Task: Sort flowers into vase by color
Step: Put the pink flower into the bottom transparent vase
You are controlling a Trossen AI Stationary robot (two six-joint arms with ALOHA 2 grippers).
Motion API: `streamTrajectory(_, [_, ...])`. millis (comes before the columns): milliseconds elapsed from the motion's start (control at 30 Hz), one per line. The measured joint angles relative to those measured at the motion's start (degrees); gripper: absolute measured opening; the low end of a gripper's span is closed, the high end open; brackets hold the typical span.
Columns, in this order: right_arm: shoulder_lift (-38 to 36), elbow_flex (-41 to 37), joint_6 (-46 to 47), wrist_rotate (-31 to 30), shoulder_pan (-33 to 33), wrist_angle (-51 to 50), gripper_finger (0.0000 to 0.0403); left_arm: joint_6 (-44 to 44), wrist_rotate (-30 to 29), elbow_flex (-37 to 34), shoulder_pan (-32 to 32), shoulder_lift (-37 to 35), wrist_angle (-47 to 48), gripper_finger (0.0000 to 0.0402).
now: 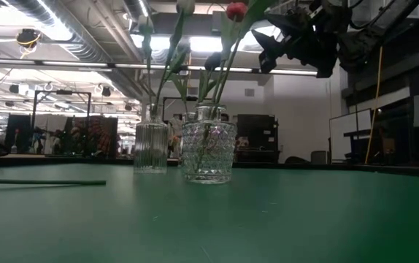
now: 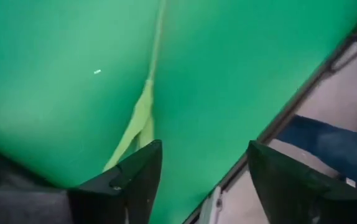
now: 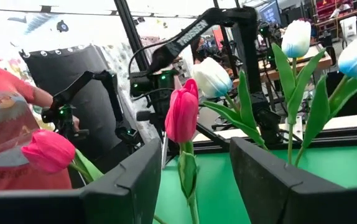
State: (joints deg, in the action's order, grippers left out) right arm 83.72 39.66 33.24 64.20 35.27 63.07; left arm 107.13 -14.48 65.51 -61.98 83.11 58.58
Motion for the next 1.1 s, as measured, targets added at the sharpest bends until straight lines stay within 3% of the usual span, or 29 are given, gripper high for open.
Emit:
streamTrajectory(200, [0.0,0.0,-0.7,0.0,0.0,0.0,0.0191,-4.4,3.7,-10.2,1.8,-8.0,-7.0,0.0275])
streamTrajectory(400, [0.0,0.0,-0.7,0.2,0.0,-0.2,0.0191,-10.9,11.4,-17.2,3.5,-8.6,-11.6,0.0284])
streamTrajectory(500, [0.0,0.0,-0.2,0.0,0.0,-0.2,0.0191,-12.2,11.4,-19.2,4.3,-7.6,-15.8,0.0280])
streamTrajectory(1100, [0.0,0.0,1.0,-0.6,0.0,-2.3,0.0191,-26.2,7.0,-19.6,9.3,4.3,-19.0,0.0279])
